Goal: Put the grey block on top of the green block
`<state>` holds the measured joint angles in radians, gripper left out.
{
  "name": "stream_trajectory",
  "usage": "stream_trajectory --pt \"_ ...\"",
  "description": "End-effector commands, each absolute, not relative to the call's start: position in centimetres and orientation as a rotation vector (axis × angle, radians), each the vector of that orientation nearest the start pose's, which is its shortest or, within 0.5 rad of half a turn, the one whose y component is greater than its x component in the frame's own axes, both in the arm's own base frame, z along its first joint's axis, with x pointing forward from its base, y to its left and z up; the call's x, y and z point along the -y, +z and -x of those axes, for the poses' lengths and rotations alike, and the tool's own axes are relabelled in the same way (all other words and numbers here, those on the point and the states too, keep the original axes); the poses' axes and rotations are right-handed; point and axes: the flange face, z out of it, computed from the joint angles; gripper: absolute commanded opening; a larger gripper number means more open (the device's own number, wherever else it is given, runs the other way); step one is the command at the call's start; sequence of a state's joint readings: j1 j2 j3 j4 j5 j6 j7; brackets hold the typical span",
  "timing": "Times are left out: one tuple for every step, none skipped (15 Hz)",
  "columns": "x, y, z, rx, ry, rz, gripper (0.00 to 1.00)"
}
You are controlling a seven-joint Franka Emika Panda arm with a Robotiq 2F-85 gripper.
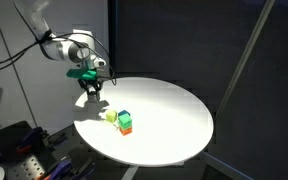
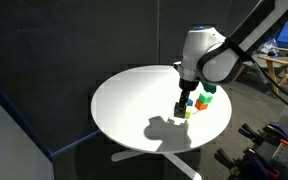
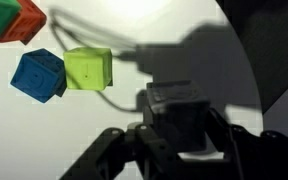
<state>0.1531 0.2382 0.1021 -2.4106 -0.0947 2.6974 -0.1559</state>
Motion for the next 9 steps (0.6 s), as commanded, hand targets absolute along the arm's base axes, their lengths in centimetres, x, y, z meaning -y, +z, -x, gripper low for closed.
stream_trajectory --pt "-12.3 25.0 -48.4 0.705 -0.08 3.092 0.3" --pt "-11.9 25.5 -48.4 0.682 -0.08 3.097 0.3" --pt "-11.4 26.0 -48.5 0.644 -0.092 3.106 0.3" --pt "-11.0 26.4 -48.5 0.615 -0.097 3.11 0.3" --pt "-10.3 26.7 -48.6 0.572 -0.107 3.116 0.3" --pt "-9.7 27.1 -48.7 0.533 -0.111 3.12 0.3" --pt "-9.1 27.3 -48.8 0.496 -0.116 3.122 0.3" --pt "-8.4 27.4 -48.8 0.451 -0.12 3.126 0.3" --pt "-7.7 27.6 -48.9 0.408 -0.122 3.128 0.3"
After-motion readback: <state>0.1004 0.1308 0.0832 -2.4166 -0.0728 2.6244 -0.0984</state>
